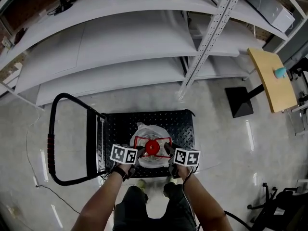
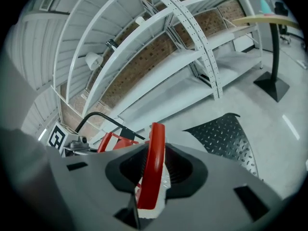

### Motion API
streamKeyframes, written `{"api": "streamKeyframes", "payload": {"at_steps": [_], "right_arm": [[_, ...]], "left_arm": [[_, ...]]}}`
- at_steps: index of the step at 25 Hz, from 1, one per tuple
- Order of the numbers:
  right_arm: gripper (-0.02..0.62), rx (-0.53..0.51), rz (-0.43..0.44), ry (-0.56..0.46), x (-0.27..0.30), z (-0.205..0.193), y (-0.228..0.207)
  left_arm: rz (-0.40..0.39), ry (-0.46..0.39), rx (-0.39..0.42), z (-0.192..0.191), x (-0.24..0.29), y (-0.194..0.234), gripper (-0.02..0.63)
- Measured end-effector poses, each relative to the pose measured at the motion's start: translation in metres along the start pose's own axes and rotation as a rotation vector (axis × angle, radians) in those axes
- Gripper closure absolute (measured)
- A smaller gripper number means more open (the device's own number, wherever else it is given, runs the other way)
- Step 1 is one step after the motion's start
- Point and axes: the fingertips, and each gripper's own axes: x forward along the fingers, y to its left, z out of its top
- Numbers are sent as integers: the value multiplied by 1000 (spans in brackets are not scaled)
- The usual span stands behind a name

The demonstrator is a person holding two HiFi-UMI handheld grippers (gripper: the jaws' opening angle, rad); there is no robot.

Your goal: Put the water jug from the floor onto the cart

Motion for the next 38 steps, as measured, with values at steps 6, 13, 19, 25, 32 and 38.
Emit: {"api": "streamKeyframes", "payload": {"at_steps": [6,13,19,25,32,38], "right_arm": [[509,-11,-44,-21,-17,3,-6],[509,-81,-102,-141,-66,30,16],[525,-143,-26,-198,-128,56,98],[553,-278,112,-346,-234,95,235],[577,-418,189,-491,-320,109,333],[591,-450,156,-536,-352,80,365]], "left_arm": [[-128,26,-62,-13,-16,-11,508],[-113,34,-147,-28,-69,-9,503],[-29,-181,-48,22,-135,-71,550],[63,-487,398,84,-254,-214,603],[-6,-697,590,96,-344,-326,603],[-81,-688,674,58,-372,-355,603]]}}
